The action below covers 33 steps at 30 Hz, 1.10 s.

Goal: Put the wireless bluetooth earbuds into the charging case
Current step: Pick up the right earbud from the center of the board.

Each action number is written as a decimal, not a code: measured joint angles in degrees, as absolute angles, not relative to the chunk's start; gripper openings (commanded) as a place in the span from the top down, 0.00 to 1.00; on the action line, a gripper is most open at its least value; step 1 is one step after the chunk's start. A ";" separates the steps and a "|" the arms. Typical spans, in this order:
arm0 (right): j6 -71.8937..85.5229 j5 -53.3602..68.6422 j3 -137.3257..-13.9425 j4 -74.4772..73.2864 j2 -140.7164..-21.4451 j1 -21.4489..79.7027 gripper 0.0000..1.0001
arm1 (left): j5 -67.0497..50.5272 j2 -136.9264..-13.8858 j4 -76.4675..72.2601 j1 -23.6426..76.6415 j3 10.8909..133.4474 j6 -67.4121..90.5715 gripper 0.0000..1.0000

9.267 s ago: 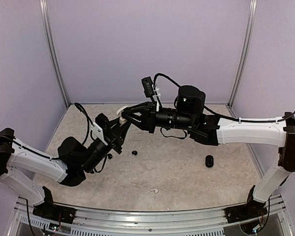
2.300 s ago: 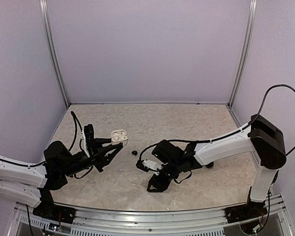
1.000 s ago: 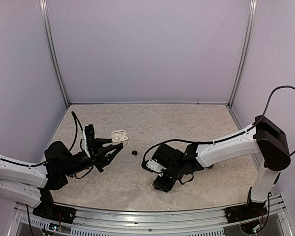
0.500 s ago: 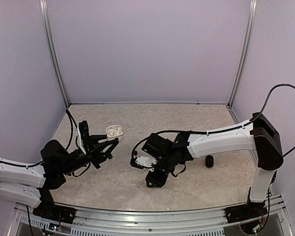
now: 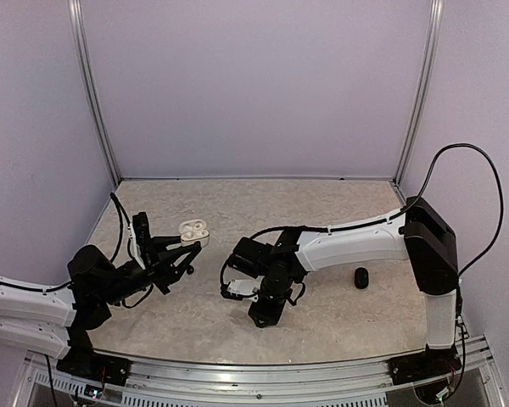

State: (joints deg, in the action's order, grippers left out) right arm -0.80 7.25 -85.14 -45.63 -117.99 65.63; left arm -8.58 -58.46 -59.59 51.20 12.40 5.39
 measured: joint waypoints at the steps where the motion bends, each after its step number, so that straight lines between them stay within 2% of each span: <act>1: -1.02 7.25 -85.80 -46.28 -118.30 65.67 0.67 | -8.58 -58.35 -59.59 51.18 12.36 5.39 0.92; 13: -2.87 6.81 -90.89 -52.10 -122.04 66.24 0.80 | -8.56 -57.87 -60.12 51.09 11.55 5.37 0.92; 17: -2.76 6.85 -89.84 -52.47 -121.49 66.24 0.82 | -8.56 -57.54 -60.29 51.07 11.03 5.37 0.92; 24: -1.89 7.27 -82.21 -53.12 -116.55 66.26 0.81 | -8.58 -57.63 -60.88 50.96 10.94 5.41 0.92; 33: -1.41 7.25 -78.28 -57.17 -113.99 66.26 0.69 | -8.62 -58.89 -61.67 50.89 10.94 5.58 0.92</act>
